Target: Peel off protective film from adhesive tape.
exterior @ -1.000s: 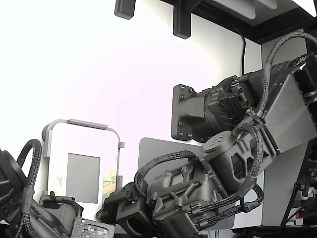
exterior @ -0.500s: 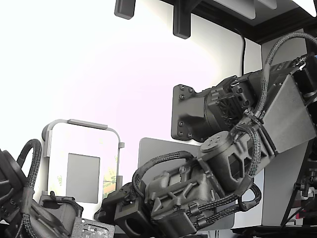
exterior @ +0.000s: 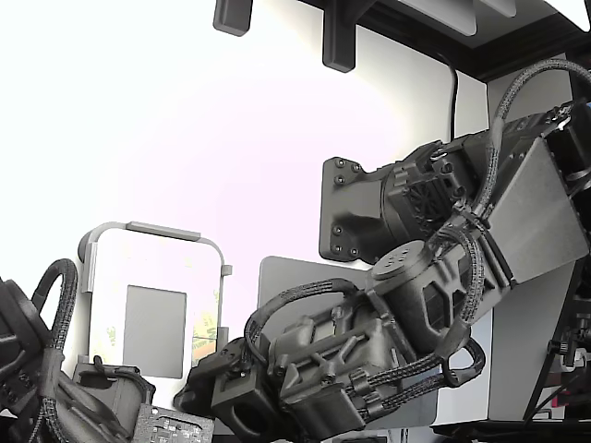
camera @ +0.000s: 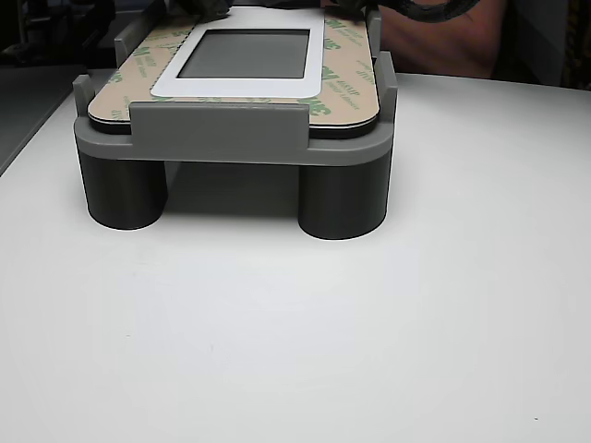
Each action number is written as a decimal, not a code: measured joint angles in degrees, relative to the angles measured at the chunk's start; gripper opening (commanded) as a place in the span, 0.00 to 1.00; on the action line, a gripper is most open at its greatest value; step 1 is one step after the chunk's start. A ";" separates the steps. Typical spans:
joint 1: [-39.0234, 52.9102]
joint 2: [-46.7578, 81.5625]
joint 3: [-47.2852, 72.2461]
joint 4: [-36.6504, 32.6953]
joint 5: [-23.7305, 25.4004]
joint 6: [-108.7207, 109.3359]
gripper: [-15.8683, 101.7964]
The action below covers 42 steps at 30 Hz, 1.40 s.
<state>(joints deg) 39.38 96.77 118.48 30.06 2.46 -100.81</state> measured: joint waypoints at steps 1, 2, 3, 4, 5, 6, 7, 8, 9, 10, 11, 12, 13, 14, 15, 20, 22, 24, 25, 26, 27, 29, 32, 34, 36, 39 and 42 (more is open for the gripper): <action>-0.09 0.18 0.18 0.00 -0.09 -0.09 0.05; -0.26 0.35 0.26 0.00 -0.09 -0.09 0.05; -0.44 0.35 0.35 0.09 -0.18 -0.18 0.05; -0.44 0.35 0.35 0.09 -0.26 -0.26 0.05; -0.62 0.35 0.35 0.18 -0.35 -0.26 0.05; -0.62 0.35 0.35 0.18 -0.35 -0.35 0.05; -0.62 0.35 0.35 0.18 -0.35 -0.35 0.05; -0.62 0.35 0.35 0.18 -0.44 -0.35 0.05; -0.70 0.35 0.35 0.18 -0.44 -0.35 0.05; -0.70 0.35 0.35 0.18 -0.44 -0.35 0.05; -0.70 0.35 0.35 0.18 -0.44 -0.35 0.05; -0.79 0.35 0.35 0.18 -0.53 -0.44 0.05; -0.79 0.35 0.35 0.18 -0.53 -0.44 0.05; -0.79 0.35 0.35 0.26 -0.53 -0.44 0.05; -0.88 0.35 0.35 0.35 -0.53 -0.44 0.05; -1.23 1.58 0.35 2.55 -0.44 -0.62 0.05; -1.41 2.55 0.44 3.87 0.53 -0.62 0.05; -1.67 4.04 0.09 5.89 1.23 -0.62 0.16; -2.02 4.75 -0.35 7.03 1.41 -0.62 0.28; -2.29 5.45 -0.88 8.44 1.85 -0.62 0.41; -2.55 6.06 -1.58 10.02 2.20 -0.62 0.81; -3.43 7.29 -2.72 13.45 2.72 -0.79 0.82; -4.92 10.46 -2.81 18.11 3.08 -0.70 0.94; -5.36 12.83 -2.99 21.53 3.96 0.88 0.96; -6.15 14.94 -3.87 24.61 3.96 1.67 0.94; -8.53 15.64 -7.12 30.23 2.90 4.92 0.96; -12.22 16.17 -10.46 35.68 0.62 11.43 0.96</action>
<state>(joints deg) 27.16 112.94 108.02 65.74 3.08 -89.38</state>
